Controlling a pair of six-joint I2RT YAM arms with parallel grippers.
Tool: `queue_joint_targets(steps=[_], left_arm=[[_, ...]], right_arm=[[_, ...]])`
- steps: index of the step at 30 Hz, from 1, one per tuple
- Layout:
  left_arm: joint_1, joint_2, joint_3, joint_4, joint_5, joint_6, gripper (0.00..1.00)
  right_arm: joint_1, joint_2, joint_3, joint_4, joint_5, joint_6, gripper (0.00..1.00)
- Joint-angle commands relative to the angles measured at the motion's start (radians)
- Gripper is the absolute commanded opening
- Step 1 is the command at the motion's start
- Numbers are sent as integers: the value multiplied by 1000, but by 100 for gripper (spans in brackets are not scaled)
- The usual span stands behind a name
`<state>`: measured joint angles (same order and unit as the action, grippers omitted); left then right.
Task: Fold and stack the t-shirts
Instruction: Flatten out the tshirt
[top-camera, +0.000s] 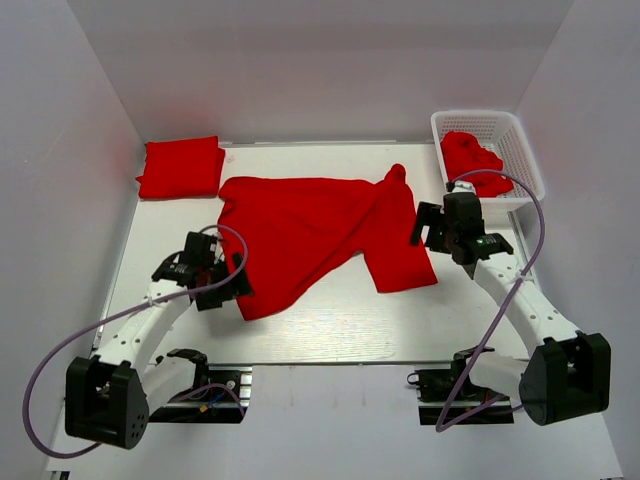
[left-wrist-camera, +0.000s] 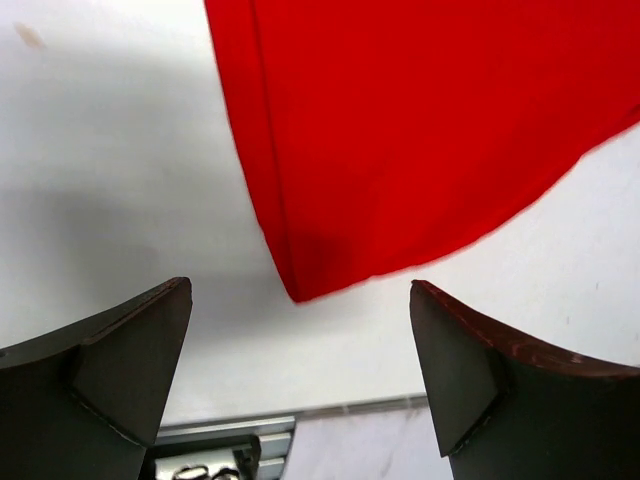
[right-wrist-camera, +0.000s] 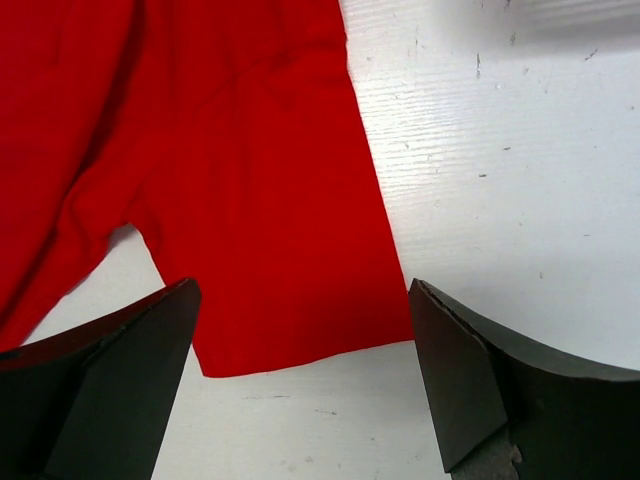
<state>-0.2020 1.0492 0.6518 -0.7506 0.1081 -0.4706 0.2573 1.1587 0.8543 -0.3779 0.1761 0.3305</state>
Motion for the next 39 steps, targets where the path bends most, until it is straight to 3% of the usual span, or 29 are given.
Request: queue_joint_targets(steps=[1, 6, 16, 30, 31, 35, 39], left_arm=[[-20, -52, -38, 17, 93, -59, 100], [-40, -21, -58, 30, 68, -69, 98], [-102, 84, -98, 66, 81, -100, 76], [-157, 241, -89, 138, -84, -169, 54], [-157, 253, -89, 138, -74, -169, 49], [-157, 299, -112, 195, -44, -169, 0], [-157, 276, -121, 220, -33, -169, 0]], right_arm=[[-4, -8, -38, 48, 19, 39, 90], [-3, -5, -60, 48, 37, 48, 90], [-7, 21, -58, 47, 95, 50, 90], [-16, 61, -67, 42, 60, 61, 90], [-16, 61, -66, 42, 62, 62, 90], [-20, 59, -84, 37, 63, 68, 90], [-29, 58, -98, 30, 19, 74, 90]])
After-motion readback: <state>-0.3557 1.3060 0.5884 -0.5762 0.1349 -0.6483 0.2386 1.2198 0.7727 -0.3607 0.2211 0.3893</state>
